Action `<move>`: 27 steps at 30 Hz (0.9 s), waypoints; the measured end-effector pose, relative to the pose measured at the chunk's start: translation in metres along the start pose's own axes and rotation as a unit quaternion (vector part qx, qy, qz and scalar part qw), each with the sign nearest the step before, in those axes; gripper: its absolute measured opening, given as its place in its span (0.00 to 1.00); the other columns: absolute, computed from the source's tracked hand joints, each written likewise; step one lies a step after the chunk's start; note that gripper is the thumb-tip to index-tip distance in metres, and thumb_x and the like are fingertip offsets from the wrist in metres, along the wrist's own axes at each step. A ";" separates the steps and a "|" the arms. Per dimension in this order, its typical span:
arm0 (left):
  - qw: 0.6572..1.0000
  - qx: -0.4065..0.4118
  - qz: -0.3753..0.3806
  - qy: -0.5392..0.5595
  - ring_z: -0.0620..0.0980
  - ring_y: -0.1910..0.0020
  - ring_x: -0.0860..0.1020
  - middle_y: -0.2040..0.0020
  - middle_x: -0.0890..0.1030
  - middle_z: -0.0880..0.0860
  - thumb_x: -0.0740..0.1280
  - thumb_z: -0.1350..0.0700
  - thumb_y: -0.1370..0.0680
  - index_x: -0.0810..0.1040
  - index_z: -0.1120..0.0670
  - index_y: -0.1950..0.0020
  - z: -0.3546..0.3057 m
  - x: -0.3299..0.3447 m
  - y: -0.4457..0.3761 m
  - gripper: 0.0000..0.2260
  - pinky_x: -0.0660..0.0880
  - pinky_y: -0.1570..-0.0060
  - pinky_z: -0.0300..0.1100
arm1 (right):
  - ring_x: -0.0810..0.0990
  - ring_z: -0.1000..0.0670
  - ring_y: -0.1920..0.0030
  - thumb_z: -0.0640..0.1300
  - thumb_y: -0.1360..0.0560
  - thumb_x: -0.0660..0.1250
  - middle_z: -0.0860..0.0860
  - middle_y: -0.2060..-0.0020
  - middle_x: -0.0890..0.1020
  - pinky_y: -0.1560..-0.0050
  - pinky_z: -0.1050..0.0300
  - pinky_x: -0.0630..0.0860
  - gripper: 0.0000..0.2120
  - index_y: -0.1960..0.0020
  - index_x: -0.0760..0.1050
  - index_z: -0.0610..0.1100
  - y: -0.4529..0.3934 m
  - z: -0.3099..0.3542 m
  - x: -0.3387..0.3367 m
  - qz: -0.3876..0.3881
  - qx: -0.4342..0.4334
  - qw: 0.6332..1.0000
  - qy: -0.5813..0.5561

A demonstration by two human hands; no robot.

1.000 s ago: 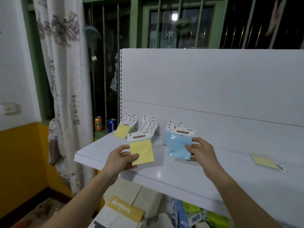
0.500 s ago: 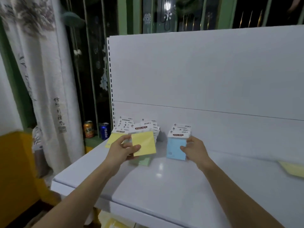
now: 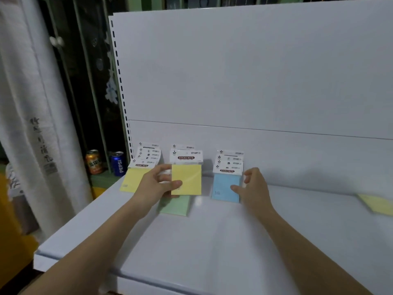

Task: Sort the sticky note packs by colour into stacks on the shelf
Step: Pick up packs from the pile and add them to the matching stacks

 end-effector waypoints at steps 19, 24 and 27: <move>0.997 0.023 -0.024 -0.069 0.56 0.56 0.85 0.49 0.82 0.61 0.76 0.66 0.30 0.80 0.53 0.42 -0.010 -0.108 0.000 0.19 0.83 0.55 0.54 | 0.76 0.50 0.69 0.52 0.24 0.64 0.48 0.69 0.82 0.62 0.52 0.76 0.14 0.63 0.74 0.44 0.029 0.073 0.049 0.100 -0.065 0.990 0.077; 0.997 0.003 -0.021 -0.078 0.52 0.60 0.84 0.49 0.79 0.64 0.74 0.68 0.29 0.79 0.56 0.39 0.001 -0.132 -0.005 0.20 0.83 0.62 0.44 | 0.79 0.50 0.60 0.54 0.23 0.62 0.54 0.63 0.80 0.59 0.55 0.74 0.10 0.60 0.73 0.51 0.060 0.063 0.055 0.105 -0.072 0.969 0.212; 0.996 -0.002 -0.026 -0.088 0.46 0.67 0.83 0.52 0.77 0.61 0.74 0.69 0.29 0.78 0.57 0.38 0.014 -0.140 -0.011 0.21 0.81 0.68 0.40 | 0.77 0.51 0.58 0.50 0.23 0.63 0.55 0.60 0.79 0.58 0.56 0.73 0.06 0.55 0.74 0.50 0.076 0.053 0.061 0.082 -0.090 0.961 0.250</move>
Point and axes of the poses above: each hand's wrist, its own y-axis away from the middle knuckle, its own x-axis out of the palm, z = x × y, the point moved 2 cm from there along -y, towards the middle knuckle
